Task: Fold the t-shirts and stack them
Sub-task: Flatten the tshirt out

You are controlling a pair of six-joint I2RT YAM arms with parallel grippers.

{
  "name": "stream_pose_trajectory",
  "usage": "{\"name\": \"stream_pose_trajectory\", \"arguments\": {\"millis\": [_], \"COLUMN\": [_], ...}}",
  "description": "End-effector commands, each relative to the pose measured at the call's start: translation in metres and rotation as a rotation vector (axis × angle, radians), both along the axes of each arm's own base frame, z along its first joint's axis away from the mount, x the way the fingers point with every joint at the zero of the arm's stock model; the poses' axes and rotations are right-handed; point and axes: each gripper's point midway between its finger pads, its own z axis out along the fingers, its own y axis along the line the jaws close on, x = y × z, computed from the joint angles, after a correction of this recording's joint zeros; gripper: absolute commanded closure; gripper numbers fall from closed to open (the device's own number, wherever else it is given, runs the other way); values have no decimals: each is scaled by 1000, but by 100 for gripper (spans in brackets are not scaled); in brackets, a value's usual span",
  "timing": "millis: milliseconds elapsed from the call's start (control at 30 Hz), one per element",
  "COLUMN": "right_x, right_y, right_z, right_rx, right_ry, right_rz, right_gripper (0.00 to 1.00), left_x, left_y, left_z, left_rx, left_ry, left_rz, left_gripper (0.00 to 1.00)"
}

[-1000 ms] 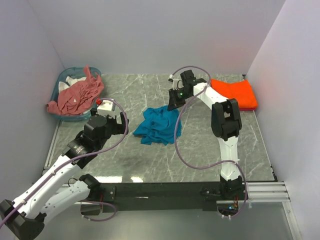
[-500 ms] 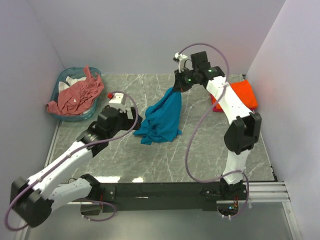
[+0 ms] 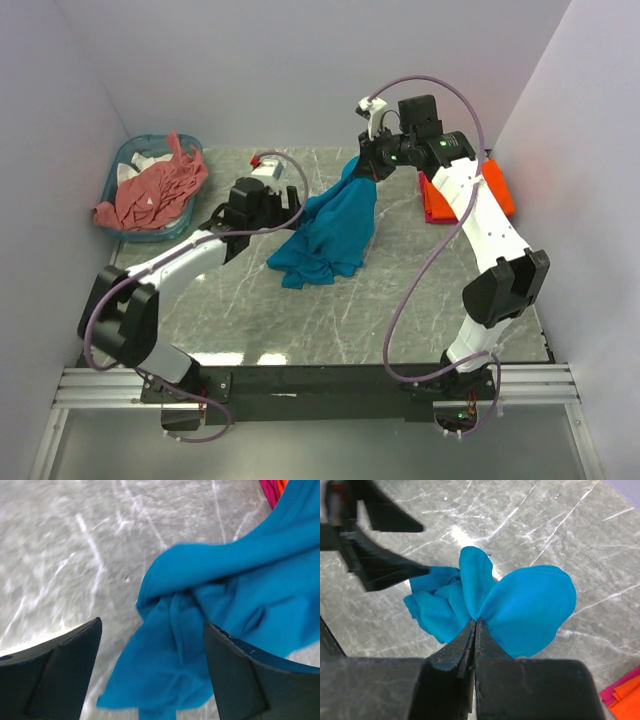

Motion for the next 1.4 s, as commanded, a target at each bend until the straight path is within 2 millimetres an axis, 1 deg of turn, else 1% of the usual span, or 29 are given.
{"name": "stream_pose_trajectory", "arguments": {"millis": [0,33,67,133,167,200,367,433,467,533,567,633,667,700,733,800,833,933,967,1000,1033,1067,1100,1133,1200,1233,1300,1333,1367], "right_x": [-17,-19,-21,-25,-28,-29,-31,-33,-34,-35,-36,-37,-37,-37,-38,-36,-37,-41,-40,-42,-45,-48,-51,-59,-76,-82,-97,-112,-118], "right_y": [-2,-2,-3,-3,-3,-3,-4,-4,-4,-8,-9,-14,-17,-20,-25,-34,-41,-55,-63,-67,-73,-80,-85,-91,-105,-109,-116,-122,-125], "right_z": [32,34,37,39,40,40,38,35,35,39,40,48,53,61,68,86,97,128,142,150,165,178,189,206,241,255,278,295,301], "right_rx": [24,24,27,31,32,33,35,36,33,26,22,11,4,0,-12,-31,-46,-60,-69,-73,-66,-67,-61,-40,-3,19,53,81,92], "right_ry": [-71,-75,-81,-75,-76,-75,-63,-47,-47,-59,-63,-98,-115,-141,-169,-237,-276,-383,-432,-460,-506,-545,-574,-622,-709,-750,-810,-858,-874], "right_rz": [28,30,30,33,38,37,31,32,32,20,17,-1,-10,-21,-41,-69,-97,-146,-179,-198,-223,-256,-276,-298,-351,-368,-395,-410,-417], "right_gripper": [100,100,100,100,100,100,100,100,100,100,100,100,100,100,100,100,100,100,100,100,100,100,100,100,100,100,100,100,100], "left_x": [23,25,29,32,36,33,35,33,35,34,37,38,33,30,19,9,-5,-27,-42,-50,-66,-75,-84,-100,-116,-129,-142,-157,-163], "left_y": [-20,-22,-24,-29,-28,-35,-52,-60,-63,-68,-67,-63,-60,-57,-51,-42,-35,-22,-13,-9,-2,1,4,9,13,17,20,23,24], "left_z": [29,26,15,16,8,9,-2,-1,10,22,38,56,81,94,126,157,189,236,265,279,300,316,328,348,365,381,396,409,414], "left_rx": [-2,0,10,-5,-7,-30,-84,-113,-131,-162,-179,-193,-203,-205,-213,-211,-221,-233,-245,-252,-266,-280,-291,-308,-326,-341,-355,-369,-374], "left_ry": [-126,-122,-100,-109,-94,-91,-47,-28,-30,-18,-16,-30,-77,-105,-174,-246,-316,-421,-492,-525,-577,-610,-637,-681,-719,-756,-789,-821,-834], "left_rz": [-118,-138,-151,-205,-212,-267,-358,-411,-427,-466,-462,-446,-438,-431,-428,-410,-405,-386,-375,-366,-368,-368,-373,-381,-399,-407,-419,-437,-445], "left_gripper": [15,16,17,18,18,19,22,35,51,77,99,100,100,100,100,100,100,100,100,100,100,100,100,100,99,100,100,100,100]}}
